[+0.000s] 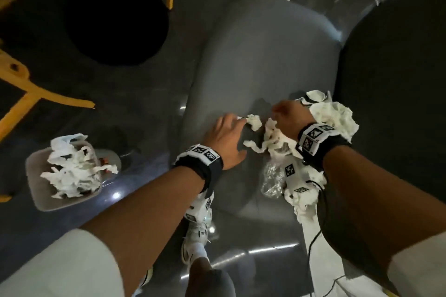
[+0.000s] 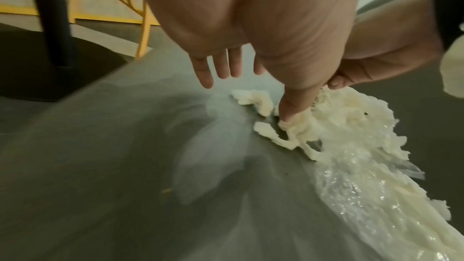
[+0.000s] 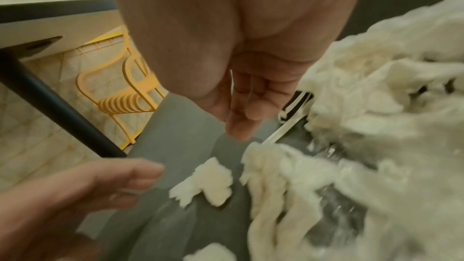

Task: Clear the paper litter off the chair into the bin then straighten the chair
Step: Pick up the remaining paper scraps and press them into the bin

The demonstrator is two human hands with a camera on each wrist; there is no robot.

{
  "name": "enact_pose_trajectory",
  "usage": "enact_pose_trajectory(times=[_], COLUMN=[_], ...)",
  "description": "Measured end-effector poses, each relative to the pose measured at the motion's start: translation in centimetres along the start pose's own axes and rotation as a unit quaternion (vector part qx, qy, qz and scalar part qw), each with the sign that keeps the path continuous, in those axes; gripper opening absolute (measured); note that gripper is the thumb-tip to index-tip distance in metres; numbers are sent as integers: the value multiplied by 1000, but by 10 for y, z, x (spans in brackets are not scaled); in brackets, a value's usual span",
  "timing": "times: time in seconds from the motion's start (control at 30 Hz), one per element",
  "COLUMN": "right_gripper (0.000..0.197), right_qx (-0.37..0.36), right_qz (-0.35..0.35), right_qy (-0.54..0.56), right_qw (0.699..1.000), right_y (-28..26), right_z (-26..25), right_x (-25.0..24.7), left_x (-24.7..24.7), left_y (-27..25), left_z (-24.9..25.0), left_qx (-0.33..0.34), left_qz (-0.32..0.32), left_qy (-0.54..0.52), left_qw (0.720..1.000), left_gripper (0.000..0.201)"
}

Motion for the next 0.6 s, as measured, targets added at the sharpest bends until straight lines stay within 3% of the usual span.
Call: enact_pose_trajectory(times=[0.17, 0.3, 0.47, 0.53, 0.6], right_gripper=[30, 26, 36, 45, 45], right_qx=[-49, -46, -25, -29, -66], right_qz=[-47, -80, -131, -130, -79], right_qy=[-129, -113, 97, 95, 52], right_qw=[989, 989, 986, 987, 993], right_y=[13, 9, 7, 5, 6], right_z=[37, 46, 31, 21, 13], right_x=[0, 17, 36, 34, 24], left_x=[33, 49, 43, 32, 22], left_y=[32, 47, 47, 48, 47], left_z=[51, 62, 38, 21, 7], left_qx=[57, 68, 50, 40, 33], left_qz=[-30, -49, -10, 11, 25], left_qy=[81, 115, 89, 86, 81], left_qw=[995, 990, 995, 995, 996], left_gripper=[98, 102, 75, 57, 44])
Point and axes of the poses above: each hand's wrist, its own y-axis towards the middle knuckle, its own x-axis out of the palm, z = x × y, the point moved 1 cm from there along y, towards the middle knuckle, and after that the axes turned 9 degrees about z, right-handed, at the moved point
